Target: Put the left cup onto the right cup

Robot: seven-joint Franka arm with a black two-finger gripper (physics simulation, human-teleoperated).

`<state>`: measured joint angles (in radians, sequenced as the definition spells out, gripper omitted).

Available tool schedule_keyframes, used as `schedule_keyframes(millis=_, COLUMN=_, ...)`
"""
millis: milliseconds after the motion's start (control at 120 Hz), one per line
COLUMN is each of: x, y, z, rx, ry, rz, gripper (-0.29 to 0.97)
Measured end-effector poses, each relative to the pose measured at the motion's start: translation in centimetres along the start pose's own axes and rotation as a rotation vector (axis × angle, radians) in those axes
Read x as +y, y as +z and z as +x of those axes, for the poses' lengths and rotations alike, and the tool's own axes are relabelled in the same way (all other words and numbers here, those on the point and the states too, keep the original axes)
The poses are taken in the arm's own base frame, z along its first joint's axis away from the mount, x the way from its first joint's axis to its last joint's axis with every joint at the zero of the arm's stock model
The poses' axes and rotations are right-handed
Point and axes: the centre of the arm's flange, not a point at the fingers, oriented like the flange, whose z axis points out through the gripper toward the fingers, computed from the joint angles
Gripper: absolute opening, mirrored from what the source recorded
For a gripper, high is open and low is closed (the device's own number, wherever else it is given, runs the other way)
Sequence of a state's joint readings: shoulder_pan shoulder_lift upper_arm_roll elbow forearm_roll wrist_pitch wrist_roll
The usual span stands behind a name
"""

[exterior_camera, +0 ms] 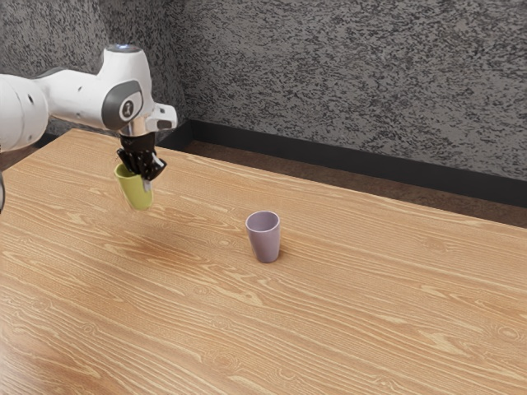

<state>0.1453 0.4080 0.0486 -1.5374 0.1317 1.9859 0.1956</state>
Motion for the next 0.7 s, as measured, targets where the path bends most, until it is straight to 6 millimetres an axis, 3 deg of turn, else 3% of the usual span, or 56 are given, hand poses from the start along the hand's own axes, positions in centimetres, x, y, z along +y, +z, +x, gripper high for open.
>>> schedule_keyframes(millis=200, x=2.7, y=-2.3, z=2.9, rx=0.042, ry=0.037, rz=-0.013, gripper=-0.10)
schedule_keyframes(millis=533, x=7.6, y=-3.5, z=6.3, rx=0.038, ry=0.085, rz=-0.053, gripper=-0.11)
schedule_keyframes(millis=700, x=10.5, y=-3.1, z=6.8, rx=0.014, ry=0.107, rz=-0.083, gripper=-0.11)
